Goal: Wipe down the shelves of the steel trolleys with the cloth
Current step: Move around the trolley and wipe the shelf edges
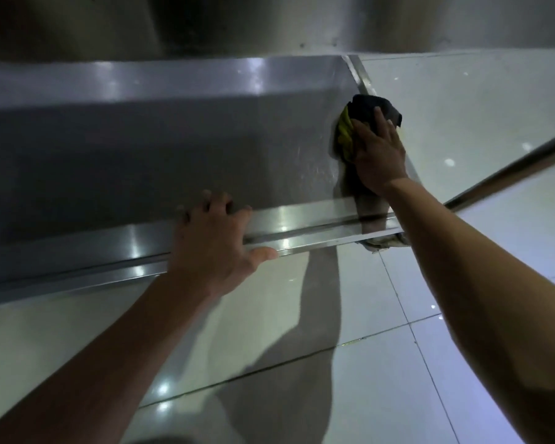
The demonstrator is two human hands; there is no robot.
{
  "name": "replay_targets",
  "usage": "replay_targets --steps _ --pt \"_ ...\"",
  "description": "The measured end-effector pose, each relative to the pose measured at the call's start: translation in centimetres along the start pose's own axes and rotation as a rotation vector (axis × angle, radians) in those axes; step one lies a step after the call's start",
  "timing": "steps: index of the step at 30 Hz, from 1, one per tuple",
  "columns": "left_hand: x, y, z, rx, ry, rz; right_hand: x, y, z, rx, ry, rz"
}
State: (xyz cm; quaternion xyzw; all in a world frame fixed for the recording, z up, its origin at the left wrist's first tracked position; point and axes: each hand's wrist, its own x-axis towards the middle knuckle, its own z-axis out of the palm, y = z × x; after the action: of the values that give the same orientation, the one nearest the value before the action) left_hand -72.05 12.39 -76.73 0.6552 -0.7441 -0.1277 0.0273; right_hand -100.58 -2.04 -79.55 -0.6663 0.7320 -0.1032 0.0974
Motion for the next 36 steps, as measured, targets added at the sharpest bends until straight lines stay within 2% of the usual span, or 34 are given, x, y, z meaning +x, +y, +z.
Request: replay_targets --steps 8,15,22,25,28,31,36 --pt "-0.5 0.3 0.1 -0.010 -0.009 -0.011 -7.8 1.6 -0.6 -0.019 -0.013 -0.003" --pt "-1.5 -0.1 0.5 0.001 0.029 0.011 -14.0 0.5 -1.3 -0.083 0.019 -0.008" --pt "-1.1 -0.2 0.0 0.041 -0.052 0.050 -17.9 -3.5 0.2 -0.088 0.029 -0.110" --pt "-1.3 -1.9 -0.7 0.081 -0.131 0.148 -19.1 -6.2 1.2 -0.080 0.010 -0.155" --pt "-1.4 -4.1 -2.3 0.004 -0.166 0.188 -20.3 -9.7 2.5 -0.110 -0.033 -0.264" --pt "-2.0 -4.3 -2.7 -0.076 -0.121 0.170 -21.1 -12.5 3.7 -0.145 -0.077 -0.390" --pt "-4.5 -6.2 -1.4 -0.069 0.055 0.137 -21.7 -14.1 4.3 -0.207 -0.063 -0.436"
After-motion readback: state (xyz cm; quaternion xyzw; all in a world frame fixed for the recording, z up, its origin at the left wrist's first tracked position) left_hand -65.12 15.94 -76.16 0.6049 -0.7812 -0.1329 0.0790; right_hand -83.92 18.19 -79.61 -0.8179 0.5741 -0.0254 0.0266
